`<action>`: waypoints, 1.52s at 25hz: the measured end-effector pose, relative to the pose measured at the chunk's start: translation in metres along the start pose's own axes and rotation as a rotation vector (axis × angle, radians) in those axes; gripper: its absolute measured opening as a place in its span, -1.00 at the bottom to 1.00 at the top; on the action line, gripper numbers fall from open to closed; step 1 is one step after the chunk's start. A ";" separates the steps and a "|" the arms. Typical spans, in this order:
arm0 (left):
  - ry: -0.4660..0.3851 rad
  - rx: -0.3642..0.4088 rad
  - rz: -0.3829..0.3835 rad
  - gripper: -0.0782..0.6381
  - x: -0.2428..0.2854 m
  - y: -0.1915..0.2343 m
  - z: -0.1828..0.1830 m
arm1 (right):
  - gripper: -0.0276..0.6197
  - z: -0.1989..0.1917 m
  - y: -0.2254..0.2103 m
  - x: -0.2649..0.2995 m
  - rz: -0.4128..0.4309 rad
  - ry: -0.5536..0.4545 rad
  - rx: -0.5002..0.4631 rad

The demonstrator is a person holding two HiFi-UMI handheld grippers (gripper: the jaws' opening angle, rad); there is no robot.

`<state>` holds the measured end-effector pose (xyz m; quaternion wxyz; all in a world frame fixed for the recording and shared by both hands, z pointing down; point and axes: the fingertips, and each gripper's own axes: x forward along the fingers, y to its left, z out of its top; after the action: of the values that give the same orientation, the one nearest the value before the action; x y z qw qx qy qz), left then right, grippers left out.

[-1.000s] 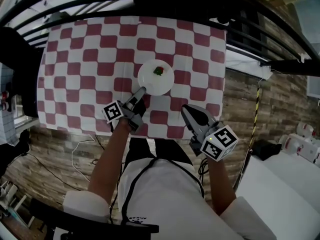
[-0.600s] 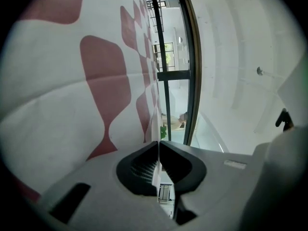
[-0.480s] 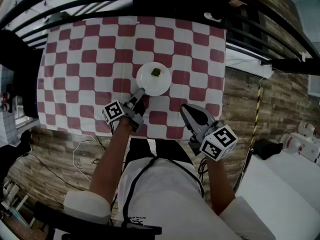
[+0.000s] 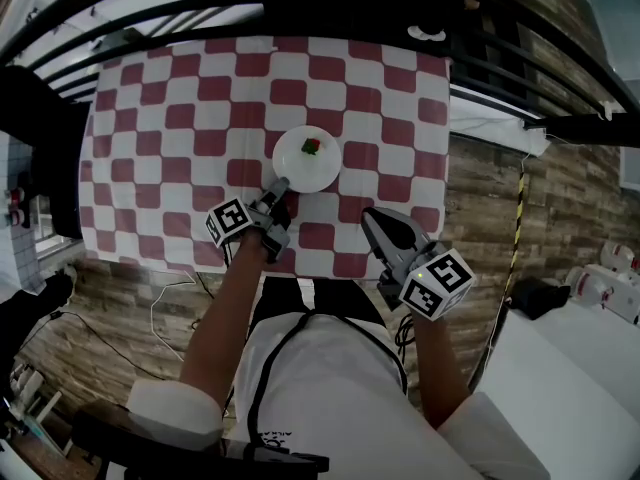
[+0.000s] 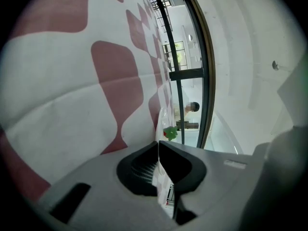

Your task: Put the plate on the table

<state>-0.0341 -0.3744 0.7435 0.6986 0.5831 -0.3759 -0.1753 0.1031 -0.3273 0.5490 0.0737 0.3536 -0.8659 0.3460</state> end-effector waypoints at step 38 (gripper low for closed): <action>-0.005 0.086 0.324 -0.56 0.009 0.010 0.008 | -0.90 0.013 0.027 -0.045 -0.101 -0.072 -0.072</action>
<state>-0.0362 -0.3834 0.7565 0.6911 0.5438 -0.4740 -0.0456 0.1200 -0.2965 0.5077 0.0726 0.4059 -0.8610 0.2976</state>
